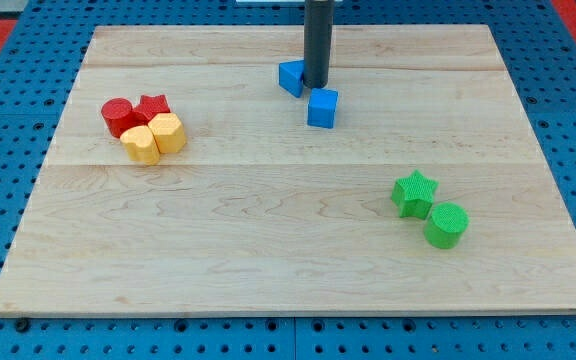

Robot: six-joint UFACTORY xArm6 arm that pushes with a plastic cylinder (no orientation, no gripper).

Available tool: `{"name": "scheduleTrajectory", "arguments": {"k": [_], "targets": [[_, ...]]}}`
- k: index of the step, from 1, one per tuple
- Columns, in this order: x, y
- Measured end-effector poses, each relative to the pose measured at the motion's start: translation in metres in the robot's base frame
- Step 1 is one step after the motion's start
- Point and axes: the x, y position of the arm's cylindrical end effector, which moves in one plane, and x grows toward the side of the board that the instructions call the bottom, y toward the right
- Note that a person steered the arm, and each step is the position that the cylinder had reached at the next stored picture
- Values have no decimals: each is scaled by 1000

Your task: Keep red blocks in a diagonal line with blue triangle

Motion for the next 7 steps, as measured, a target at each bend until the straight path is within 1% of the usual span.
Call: {"name": "scheduleTrajectory", "arguments": {"k": [2,5,6,7], "targets": [[-43,24],[-43,-149],[-17,-183],[13,-198]]}}
